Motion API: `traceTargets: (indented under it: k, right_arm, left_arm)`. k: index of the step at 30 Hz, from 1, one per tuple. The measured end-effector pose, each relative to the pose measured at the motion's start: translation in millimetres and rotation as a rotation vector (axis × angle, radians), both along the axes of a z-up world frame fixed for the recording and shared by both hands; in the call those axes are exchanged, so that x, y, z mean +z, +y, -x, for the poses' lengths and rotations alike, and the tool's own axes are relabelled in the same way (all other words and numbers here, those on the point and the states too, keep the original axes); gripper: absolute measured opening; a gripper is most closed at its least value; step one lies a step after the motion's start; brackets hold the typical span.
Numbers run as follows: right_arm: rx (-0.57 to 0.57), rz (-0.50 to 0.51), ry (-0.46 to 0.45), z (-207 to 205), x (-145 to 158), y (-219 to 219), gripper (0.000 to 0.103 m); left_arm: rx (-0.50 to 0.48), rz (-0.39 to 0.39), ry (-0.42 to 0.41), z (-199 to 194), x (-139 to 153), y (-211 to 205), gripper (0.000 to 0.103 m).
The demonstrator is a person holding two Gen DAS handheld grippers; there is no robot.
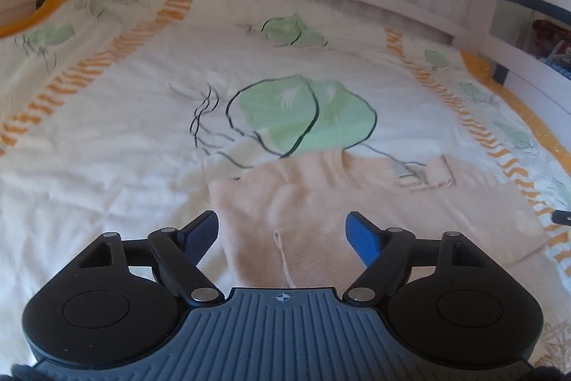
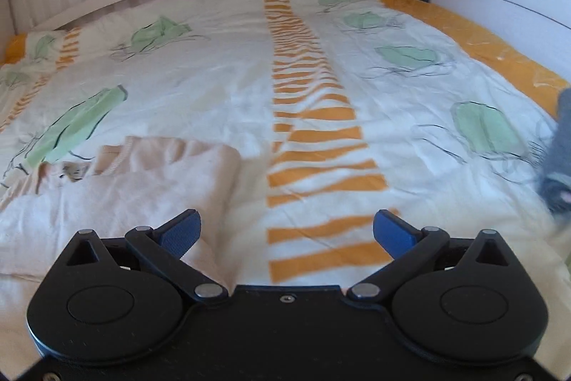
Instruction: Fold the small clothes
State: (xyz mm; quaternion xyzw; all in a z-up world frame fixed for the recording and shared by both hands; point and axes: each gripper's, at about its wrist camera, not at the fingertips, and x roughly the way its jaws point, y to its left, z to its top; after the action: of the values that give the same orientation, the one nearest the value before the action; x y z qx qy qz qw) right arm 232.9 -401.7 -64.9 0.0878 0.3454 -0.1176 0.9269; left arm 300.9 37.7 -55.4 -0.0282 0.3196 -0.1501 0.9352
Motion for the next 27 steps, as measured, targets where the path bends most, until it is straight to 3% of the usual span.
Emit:
traceTargets:
  k: [3, 5, 7, 10, 14, 18, 21, 24, 27]
  right_arm:
    - [0.063, 0.069, 0.053, -16.6, -13.1, 13.9, 0.103]
    - [0.050, 0.106, 0.146, -20.8, -32.0, 12.6, 0.103]
    - [0.019, 0.045, 0.134, -14.3, -37.4, 1.6, 0.103]
    - [0.008, 0.121, 0.135, -14.8, -23.3, 7.8, 0.103]
    - [0.034, 0.155, 0.015, -21.9, -2.1, 14.5, 0.103]
    - [0.036, 0.149, 0.053, -60.3, -12.0, 9.9, 0.103]
    - [-0.011, 0.179, 0.158, -79.6, -36.2, -3.5, 0.103]
    - [-0.106, 0.175, 0.185, -79.2, -42.2, -21.2, 0.103]
    - [-0.104, 0.157, 0.151, -72.1, -36.3, -24.3, 0.103]
  left_arm:
    - [-0.047, -0.001, 0.035, -5.3, -6.5, -5.6, 0.078]
    - [-0.062, -0.007, 0.072, -8.3, -13.3, -7.7, 0.078]
    - [-0.066, -0.001, 0.107, -10.6, -19.6, -8.5, 0.078]
    - [-0.070, 0.008, 0.127, -10.7, -21.2, -8.9, 0.078]
    - [-0.089, 0.023, 0.128, -10.6, -19.2, -11.4, 0.081]
    - [-0.107, 0.010, 0.152, -11.6, -24.2, -16.3, 0.082]
    - [-0.123, -0.021, 0.179, -11.6, -31.5, -18.1, 0.092]
    - [-0.126, -0.046, 0.184, -10.4, -35.8, -20.1, 0.092]
    - [-0.123, -0.052, 0.186, -11.0, -37.0, -21.5, 0.093]
